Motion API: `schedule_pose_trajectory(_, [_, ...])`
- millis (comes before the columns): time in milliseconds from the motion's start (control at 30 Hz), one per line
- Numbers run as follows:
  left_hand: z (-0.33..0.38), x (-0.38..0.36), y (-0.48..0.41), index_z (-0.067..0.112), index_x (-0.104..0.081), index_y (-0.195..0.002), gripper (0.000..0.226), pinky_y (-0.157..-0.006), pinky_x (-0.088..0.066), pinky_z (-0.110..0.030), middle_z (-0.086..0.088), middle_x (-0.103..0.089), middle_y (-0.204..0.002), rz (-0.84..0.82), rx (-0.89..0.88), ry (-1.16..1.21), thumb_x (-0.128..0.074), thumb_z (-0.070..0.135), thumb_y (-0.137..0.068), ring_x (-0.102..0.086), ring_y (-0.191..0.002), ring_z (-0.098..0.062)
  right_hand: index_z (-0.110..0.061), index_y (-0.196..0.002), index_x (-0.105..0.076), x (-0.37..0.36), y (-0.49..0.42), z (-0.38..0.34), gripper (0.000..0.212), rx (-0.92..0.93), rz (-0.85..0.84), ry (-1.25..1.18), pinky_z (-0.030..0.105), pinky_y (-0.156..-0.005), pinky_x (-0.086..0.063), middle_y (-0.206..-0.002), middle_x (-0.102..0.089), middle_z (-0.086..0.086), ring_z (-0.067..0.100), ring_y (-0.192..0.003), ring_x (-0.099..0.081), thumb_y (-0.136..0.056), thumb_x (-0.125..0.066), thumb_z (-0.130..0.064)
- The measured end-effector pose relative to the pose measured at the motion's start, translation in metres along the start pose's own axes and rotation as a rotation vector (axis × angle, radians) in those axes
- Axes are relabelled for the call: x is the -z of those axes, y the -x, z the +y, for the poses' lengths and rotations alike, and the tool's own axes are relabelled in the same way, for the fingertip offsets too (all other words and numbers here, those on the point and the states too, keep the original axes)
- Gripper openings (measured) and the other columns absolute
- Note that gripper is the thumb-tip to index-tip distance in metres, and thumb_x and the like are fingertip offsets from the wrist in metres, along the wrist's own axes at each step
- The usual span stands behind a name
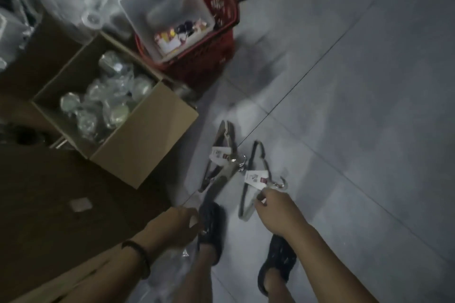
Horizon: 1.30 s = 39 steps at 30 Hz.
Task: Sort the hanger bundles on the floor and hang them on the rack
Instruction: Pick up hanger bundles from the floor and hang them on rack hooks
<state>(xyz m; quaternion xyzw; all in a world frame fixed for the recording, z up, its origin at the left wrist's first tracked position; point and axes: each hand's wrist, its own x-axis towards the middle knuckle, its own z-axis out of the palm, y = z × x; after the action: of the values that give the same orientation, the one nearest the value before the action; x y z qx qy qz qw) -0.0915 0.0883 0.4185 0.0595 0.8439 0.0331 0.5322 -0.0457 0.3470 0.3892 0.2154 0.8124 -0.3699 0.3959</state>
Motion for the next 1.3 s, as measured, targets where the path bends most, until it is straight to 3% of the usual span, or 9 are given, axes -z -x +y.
schedule_pose_trajectory(233, [-0.057,-0.062,-0.251,0.013,-0.068,-0.125,0.033,-0.099,-0.053,-0.036,-0.011,-0.07,-0.128,-0.02,0.119,0.136,-0.057,0.036,-0.104,-0.065,-0.119,-0.031,-0.021,-0.118,-0.067,-0.135,-0.201,0.031,0.029,-0.064,-0.129,-0.117,0.041,-0.093,-0.058,-0.118,-0.07,0.007,0.029,-0.107,-0.067,-0.097,-0.058,-0.038])
schedule_pose_trajectory(333, [-0.077,-0.074,-0.345,0.008,-0.068,-0.122,0.044,-0.095,-0.055,-0.037,-0.014,-0.07,-0.126,0.054,0.227,0.272,-0.065,0.045,-0.098,-0.066,-0.117,-0.034,-0.027,-0.102,-0.067,-0.177,-0.268,0.055,0.023,-0.115,-0.172,-0.179,0.048,-0.088,-0.061,-0.105,-0.074,0.008,0.032,-0.099,-0.071,-0.089,-0.056,-0.042])
schedule_pose_trajectory(500, [-0.1,-0.098,-0.436,0.01,-0.049,-0.137,0.071,-0.091,-0.055,-0.042,-0.016,-0.06,-0.131,0.207,0.297,0.409,-0.075,0.053,-0.087,-0.062,-0.117,-0.039,-0.024,-0.099,-0.072,-0.207,-0.334,0.081,0.02,-0.117,-0.141,-0.088,0.035,-0.09,-0.056,-0.103,-0.076,0.002,0.028,-0.1,-0.071,-0.091,-0.059,-0.036])
schedule_pose_trajectory(667, [-0.111,-0.13,-0.474,0.016,-0.059,-0.125,0.058,-0.08,-0.06,-0.038,-0.009,-0.069,-0.111,0.28,0.252,0.444,-0.082,0.049,-0.084,-0.069,-0.096,-0.034,-0.024,-0.105,-0.07,-0.225,-0.36,0.102,0.017,-0.1,-0.14,-0.006,0.032,-0.089,-0.054,-0.108,-0.075,0.002,0.026,-0.102,-0.069,-0.099,-0.056,-0.032])
schedule_pose_trajectory(767, [-0.122,-0.13,-0.477,0.024,-0.056,-0.107,0.05,-0.066,-0.051,-0.025,0.0,-0.067,-0.095,0.297,0.222,0.458,-0.081,0.059,-0.081,-0.066,-0.082,-0.023,-0.024,-0.111,-0.07,-0.228,-0.358,0.104,0.021,-0.068,-0.197,0.085,0.031,-0.089,-0.052,-0.113,-0.073,0.002,0.026,-0.109,-0.066,-0.101,-0.056,-0.035])
schedule_pose_trajectory(833, [-0.128,-0.128,-0.477,0.022,-0.06,-0.099,0.049,-0.058,-0.048,-0.026,0.001,-0.066,-0.086,0.273,0.191,0.402,-0.074,0.067,-0.085,-0.067,-0.076,-0.022,-0.024,-0.111,-0.07,-0.227,-0.354,0.101,0.022,-0.057,-0.23,0.114,0.033,-0.092,-0.053,-0.115,-0.073,0.003,0.026,-0.111,-0.066,-0.101,-0.057,-0.038])
schedule_pose_trajectory(1033, [-0.119,-0.128,-0.485,0.008,-0.063,-0.117,0.04,-0.068,-0.059,-0.039,-0.008,-0.065,-0.091,0.238,0.198,0.273,-0.078,0.034,-0.09,-0.067,-0.08,-0.033,-0.02,-0.104,-0.068,-0.223,-0.351,0.091,0.02,-0.005,-0.235,0.166,0.034,-0.085,-0.054,-0.108,-0.073,0.005,0.028,-0.103,-0.067,-0.102,-0.053,-0.032])
schedule_pose_trajectory(1167, [-0.117,-0.126,-0.478,0.018,-0.064,-0.103,0.029,-0.072,-0.063,-0.041,-0.005,-0.07,-0.092,0.248,0.177,0.339,-0.072,0.042,-0.089,-0.069,-0.079,-0.027,-0.021,-0.1,-0.066,-0.21,-0.344,0.084,0.018,0.043,-0.221,0.173,0.037,-0.082,-0.056,-0.101,-0.072,0.004,0.027,-0.096,-0.068,-0.101,-0.052,-0.032])
schedule_pose_trajectory(1300, [-0.112,-0.122,-0.453,0.016,-0.055,-0.099,0.016,-0.068,-0.053,-0.035,-0.011,-0.06,-0.101,0.286,0.24,0.431,-0.066,0.02,-0.089,-0.061,-0.083,-0.029,-0.018,-0.107,-0.068,-0.194,-0.325,0.073,0.022,-0.001,-0.203,0.088,0.036,-0.085,-0.053,-0.106,-0.069,0.004,0.026,-0.099,-0.065,-0.103,-0.053,-0.034])
